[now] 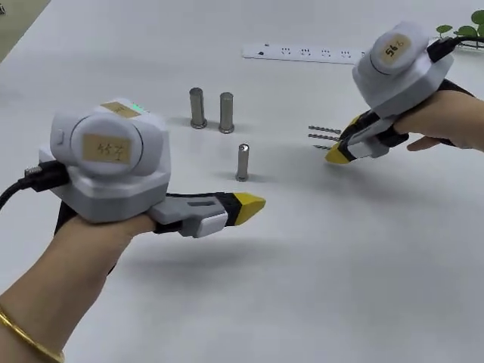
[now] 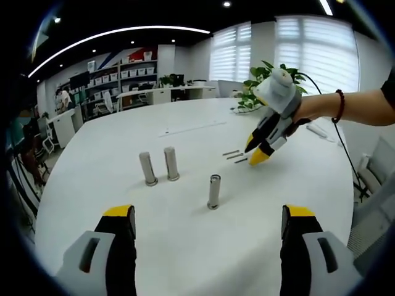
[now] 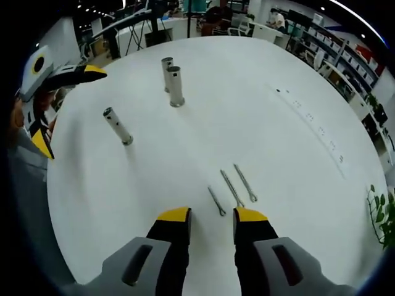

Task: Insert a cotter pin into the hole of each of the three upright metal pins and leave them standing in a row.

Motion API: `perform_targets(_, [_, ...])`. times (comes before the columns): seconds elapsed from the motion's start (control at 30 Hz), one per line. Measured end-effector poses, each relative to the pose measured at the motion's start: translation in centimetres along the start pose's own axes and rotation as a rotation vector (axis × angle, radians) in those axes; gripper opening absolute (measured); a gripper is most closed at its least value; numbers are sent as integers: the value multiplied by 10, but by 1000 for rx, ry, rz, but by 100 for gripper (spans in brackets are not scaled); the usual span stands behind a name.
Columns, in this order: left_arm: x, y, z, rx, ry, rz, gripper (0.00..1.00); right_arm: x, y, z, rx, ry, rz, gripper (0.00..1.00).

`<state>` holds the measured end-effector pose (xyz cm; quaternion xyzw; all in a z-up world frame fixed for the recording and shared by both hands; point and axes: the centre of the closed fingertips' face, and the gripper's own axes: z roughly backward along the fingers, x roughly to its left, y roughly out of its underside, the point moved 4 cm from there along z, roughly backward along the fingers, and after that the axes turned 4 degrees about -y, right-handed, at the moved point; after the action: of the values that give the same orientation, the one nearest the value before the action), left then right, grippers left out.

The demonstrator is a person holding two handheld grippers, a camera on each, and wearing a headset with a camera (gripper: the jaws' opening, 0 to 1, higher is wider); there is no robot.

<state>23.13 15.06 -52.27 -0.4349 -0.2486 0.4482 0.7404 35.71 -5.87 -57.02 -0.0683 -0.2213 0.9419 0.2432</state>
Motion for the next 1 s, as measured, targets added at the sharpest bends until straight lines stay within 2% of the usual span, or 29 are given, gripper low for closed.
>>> perform_targets(0.17, [7, 1, 3, 0, -31, -2, 96, 1, 2, -4, 21, -21, -5, 17])
perform_targets(0.3, [10, 2, 3, -1, -37, 3, 96, 4, 5, -7, 48, -37, -8, 12])
perform_targets(0.43, [11, 4, 3, 3, -43, 1, 96, 6, 4, -5, 35, -43, -43, 9])
perform_targets(0.67, [10, 9, 1, 19, -37, 1, 95, 9, 5, -4, 46, -42, -19, 6])
perform_targets(0.83, [7, 11, 1, 23, -21, -9, 94, 17, 2, -3, 92, -67, 94, 2])
perform_targets(1.0, [6, 12, 1, 26, -13, -12, 91, 19, -1, -4, 125, -66, 112, 0])
